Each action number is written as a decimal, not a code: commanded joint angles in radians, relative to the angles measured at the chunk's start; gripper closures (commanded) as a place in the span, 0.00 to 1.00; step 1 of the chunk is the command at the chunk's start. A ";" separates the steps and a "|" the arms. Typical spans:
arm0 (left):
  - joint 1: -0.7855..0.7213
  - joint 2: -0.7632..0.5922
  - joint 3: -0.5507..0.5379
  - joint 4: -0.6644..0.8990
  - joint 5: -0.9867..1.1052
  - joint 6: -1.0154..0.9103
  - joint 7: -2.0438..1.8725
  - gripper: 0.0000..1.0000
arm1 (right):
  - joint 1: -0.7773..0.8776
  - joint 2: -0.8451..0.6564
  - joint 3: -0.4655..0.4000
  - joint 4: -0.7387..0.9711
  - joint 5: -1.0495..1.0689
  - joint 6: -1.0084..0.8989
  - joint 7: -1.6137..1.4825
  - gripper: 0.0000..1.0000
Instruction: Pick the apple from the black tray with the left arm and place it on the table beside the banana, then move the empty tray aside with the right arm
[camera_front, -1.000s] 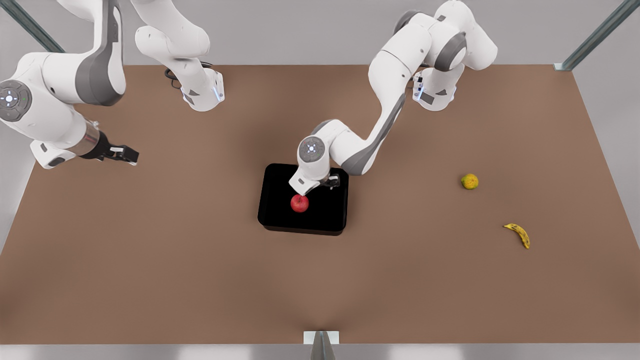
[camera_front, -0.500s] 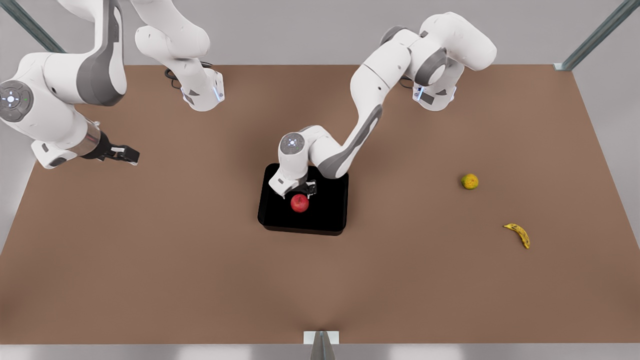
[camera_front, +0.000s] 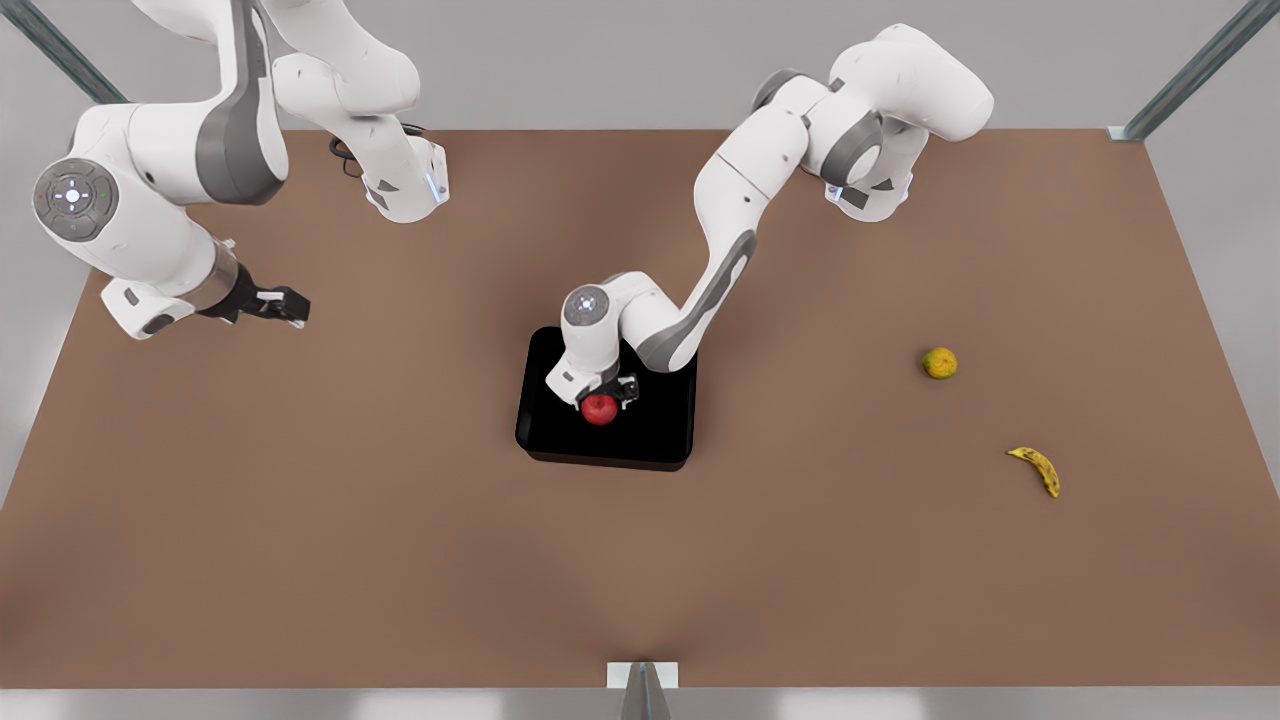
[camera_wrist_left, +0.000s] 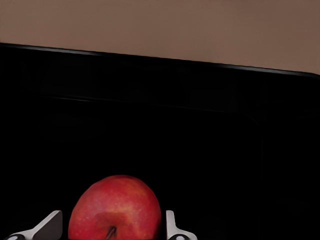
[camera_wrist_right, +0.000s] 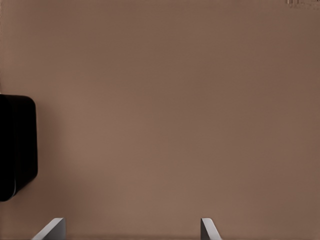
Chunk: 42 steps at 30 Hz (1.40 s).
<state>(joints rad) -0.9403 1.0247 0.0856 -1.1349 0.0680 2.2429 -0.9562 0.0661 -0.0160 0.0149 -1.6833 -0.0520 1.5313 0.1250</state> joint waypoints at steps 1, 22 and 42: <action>0.000 0.005 0.002 0.001 0.004 0.032 -0.024 0.00 | -0.023 -0.001 0.000 0.000 0.000 0.000 0.001 0.00; 0.083 -0.428 0.005 -0.319 0.000 -0.239 0.155 0.18 | -0.023 0.005 0.000 0.007 0.000 -0.003 0.001 0.00; 0.388 -0.683 0.368 -1.068 0.000 0.265 1.384 0.18 | -0.022 0.005 0.000 0.007 0.000 -0.003 0.002 0.00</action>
<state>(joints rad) -0.5554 0.3301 0.4511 -2.1949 0.0693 2.3665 -0.2585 0.0779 -0.0099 0.0148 -1.6771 -0.0527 1.5282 0.1267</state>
